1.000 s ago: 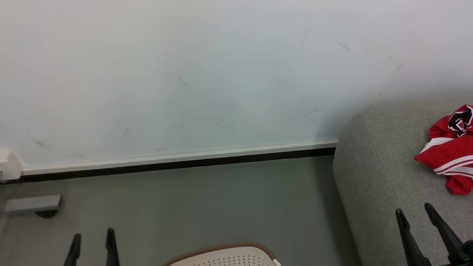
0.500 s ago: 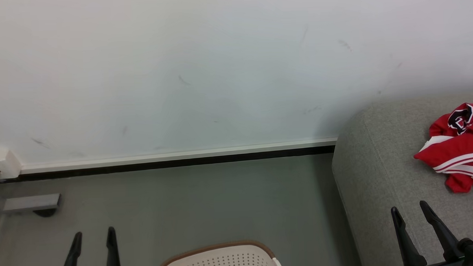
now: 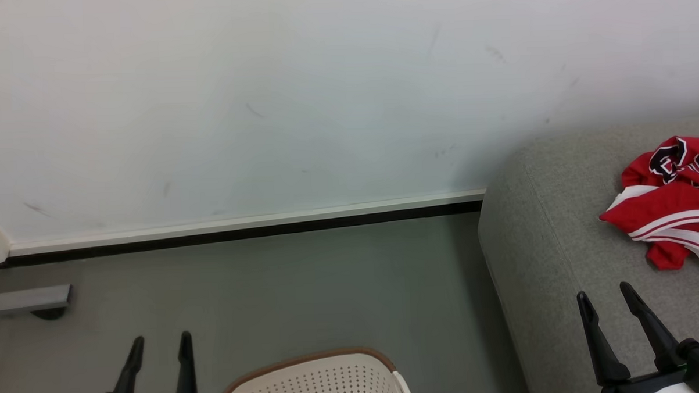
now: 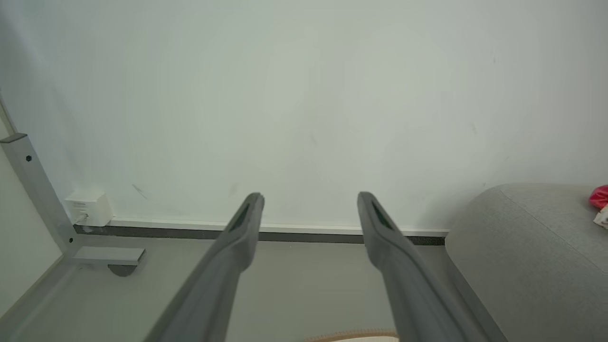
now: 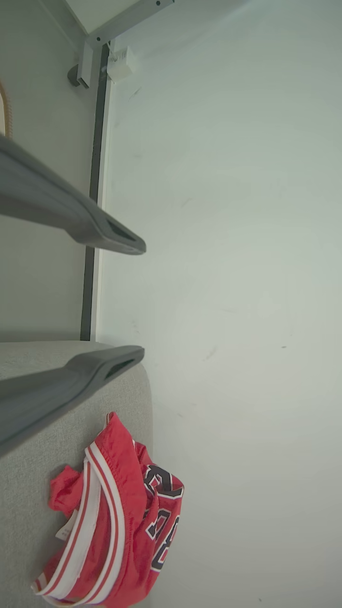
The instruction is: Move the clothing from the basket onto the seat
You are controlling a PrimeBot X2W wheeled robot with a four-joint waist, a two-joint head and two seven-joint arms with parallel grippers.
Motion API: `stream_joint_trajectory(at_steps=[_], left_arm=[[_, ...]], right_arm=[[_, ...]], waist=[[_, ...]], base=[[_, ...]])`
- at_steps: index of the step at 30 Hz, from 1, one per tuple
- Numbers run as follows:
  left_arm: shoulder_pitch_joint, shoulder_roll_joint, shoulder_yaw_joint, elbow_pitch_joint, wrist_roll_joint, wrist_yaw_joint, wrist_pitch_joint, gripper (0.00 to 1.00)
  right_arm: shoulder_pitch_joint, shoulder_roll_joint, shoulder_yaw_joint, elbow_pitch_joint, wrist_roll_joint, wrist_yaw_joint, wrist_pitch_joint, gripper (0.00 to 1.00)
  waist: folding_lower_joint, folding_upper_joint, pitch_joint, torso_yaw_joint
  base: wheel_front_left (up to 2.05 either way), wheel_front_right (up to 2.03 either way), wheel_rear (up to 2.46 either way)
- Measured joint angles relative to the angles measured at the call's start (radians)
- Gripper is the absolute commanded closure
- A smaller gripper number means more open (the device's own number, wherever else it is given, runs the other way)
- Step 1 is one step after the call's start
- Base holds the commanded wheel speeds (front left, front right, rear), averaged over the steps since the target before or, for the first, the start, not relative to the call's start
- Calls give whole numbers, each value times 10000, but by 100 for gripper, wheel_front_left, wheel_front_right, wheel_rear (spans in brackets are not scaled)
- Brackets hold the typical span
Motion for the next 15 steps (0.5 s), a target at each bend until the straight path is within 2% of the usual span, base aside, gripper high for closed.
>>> stream_joint_trajectory(at_steps=[6,15], left_arm=[[-711,12,-495,755,-121,-249,0,0],[-2359,382,-1501,2895,-257,-385,242,0]], right_arm=[[-687,-207,-38,-48,2,0,-2,0],[-1836,-305,46,-153,-27,0,-17,0]], waist=[[1,0,566,-202],[1,0,1715,-685]], base=[[0,0,0],[0,0,0]])
